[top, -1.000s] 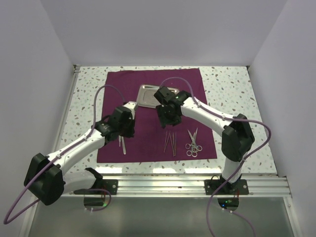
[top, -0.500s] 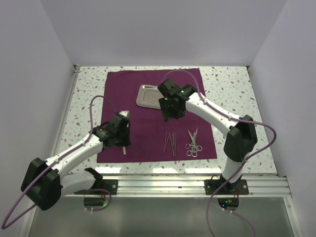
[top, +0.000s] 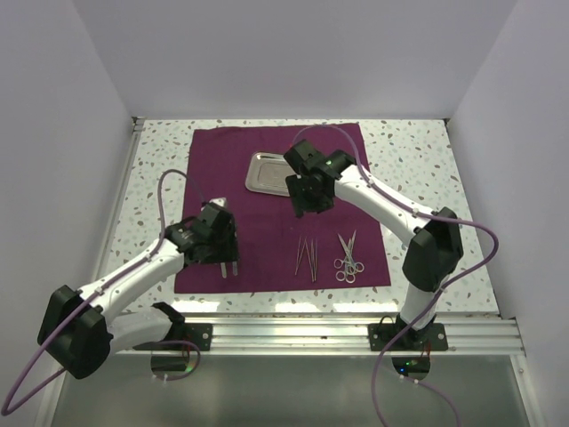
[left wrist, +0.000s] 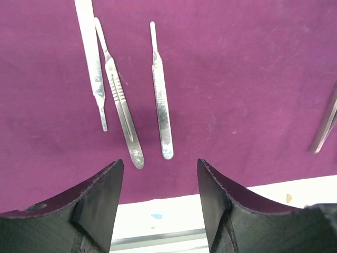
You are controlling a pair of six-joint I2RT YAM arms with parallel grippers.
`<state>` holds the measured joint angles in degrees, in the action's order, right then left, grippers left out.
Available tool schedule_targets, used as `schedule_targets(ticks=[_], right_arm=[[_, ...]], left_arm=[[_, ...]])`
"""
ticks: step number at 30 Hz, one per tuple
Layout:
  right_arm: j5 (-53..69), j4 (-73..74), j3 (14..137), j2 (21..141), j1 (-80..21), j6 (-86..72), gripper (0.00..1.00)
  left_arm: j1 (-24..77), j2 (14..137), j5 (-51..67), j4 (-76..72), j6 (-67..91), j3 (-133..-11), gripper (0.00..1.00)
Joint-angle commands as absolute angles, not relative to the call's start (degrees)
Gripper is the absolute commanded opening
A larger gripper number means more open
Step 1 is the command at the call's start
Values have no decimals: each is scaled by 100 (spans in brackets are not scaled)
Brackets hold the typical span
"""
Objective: Open and lay out the surgical kit
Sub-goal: Place the medical item in the surgical kit, then reset both arms
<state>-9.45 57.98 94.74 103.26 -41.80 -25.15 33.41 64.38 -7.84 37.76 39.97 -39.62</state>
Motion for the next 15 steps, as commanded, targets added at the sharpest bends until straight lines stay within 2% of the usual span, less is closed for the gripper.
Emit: schedule_targets(ticks=[1,7,10,11,13,14,15], right_arm=[[-949,5976,9887,10301,-4122,-2338,57],[-1175,5495,10081,9573,-4104,-1864,58],[-1887,4995,9801,8828,-4113,-1802,66],[-2342,4844,9530,8650,-4113,-1793,75],[-2767,4267,9178,8107,-4122,-1793,84],[-2943,4028,8784,7947,-4113,-1758,86],[-3179,3817,8589,7771,-4105,-1688,91]], left_arm=[[3349,6346,-1089,4147,4034,-4648,61],[3349,5890,-1537,4588,3279,-5870,59],[3349,5407,-1880,4281,2910,-6152,61],[3349,5066,-2055,4150,2779,-6083,61],[3340,4643,-2529,3527,2638,-5846,63],[3349,4188,-2705,3263,2489,-5505,65],[3349,3966,-3038,2791,2453,-5328,71]])
